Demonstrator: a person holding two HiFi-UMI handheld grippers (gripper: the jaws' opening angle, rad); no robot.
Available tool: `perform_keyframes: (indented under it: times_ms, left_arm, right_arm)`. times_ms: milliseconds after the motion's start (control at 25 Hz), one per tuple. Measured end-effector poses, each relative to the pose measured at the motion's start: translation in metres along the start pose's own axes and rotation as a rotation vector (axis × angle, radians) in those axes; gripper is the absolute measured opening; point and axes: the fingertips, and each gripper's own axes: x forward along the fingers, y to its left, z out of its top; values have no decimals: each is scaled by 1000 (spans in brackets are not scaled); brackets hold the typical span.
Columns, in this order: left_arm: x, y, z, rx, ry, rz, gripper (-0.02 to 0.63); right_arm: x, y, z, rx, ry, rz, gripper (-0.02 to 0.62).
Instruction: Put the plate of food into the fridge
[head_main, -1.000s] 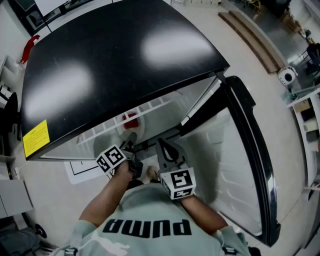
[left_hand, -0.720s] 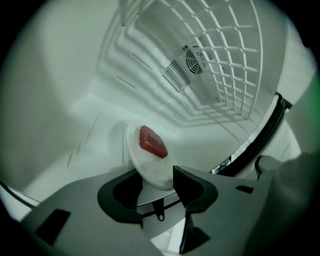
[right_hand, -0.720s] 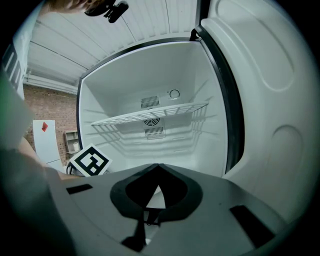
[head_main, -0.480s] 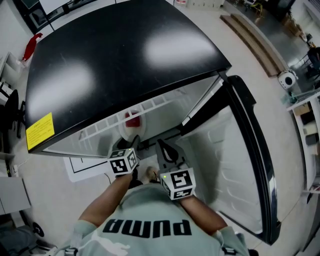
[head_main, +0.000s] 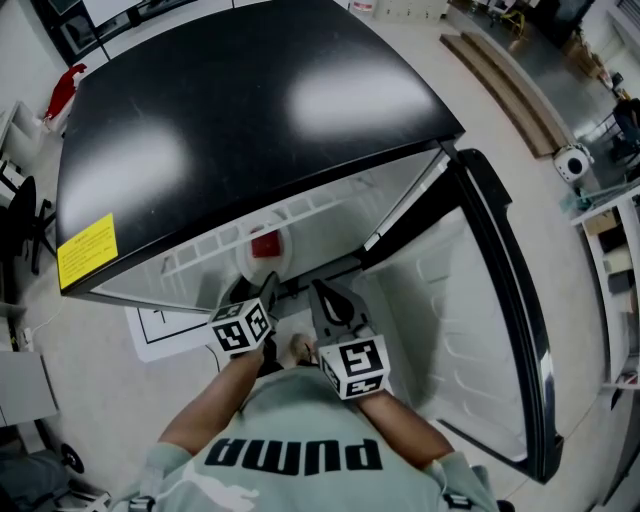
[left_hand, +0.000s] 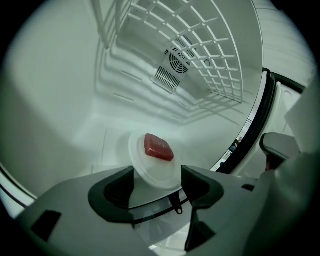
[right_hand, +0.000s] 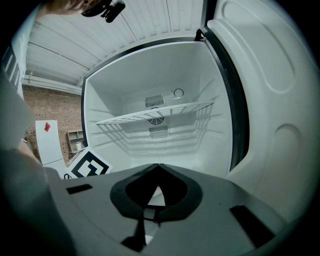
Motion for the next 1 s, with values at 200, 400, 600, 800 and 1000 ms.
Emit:
perform_keyframes:
  times_ms: [200, 400, 600, 800, 1000]
  left_arm:
    - [-3, 3, 1, 57, -40, 26, 328]
    - [-8, 4, 4, 149, -81, 45, 330]
    - [-17, 1, 3, 169, -98, 13, 330]
    - [-32, -12, 4, 218, -113, -76, 328]
    - [-55, -22, 13, 301, -144, -127, 209]
  right_arm:
    - [-1, 7, 3, 5, 17, 12, 5]
    - [0, 10, 0, -9, 19, 16, 5]
    - [2, 16, -2, -18, 17, 18, 5]
    - [1, 21, -6, -9, 23, -3, 5]
    - [-5, 32, -7, -10, 11, -20, 5]
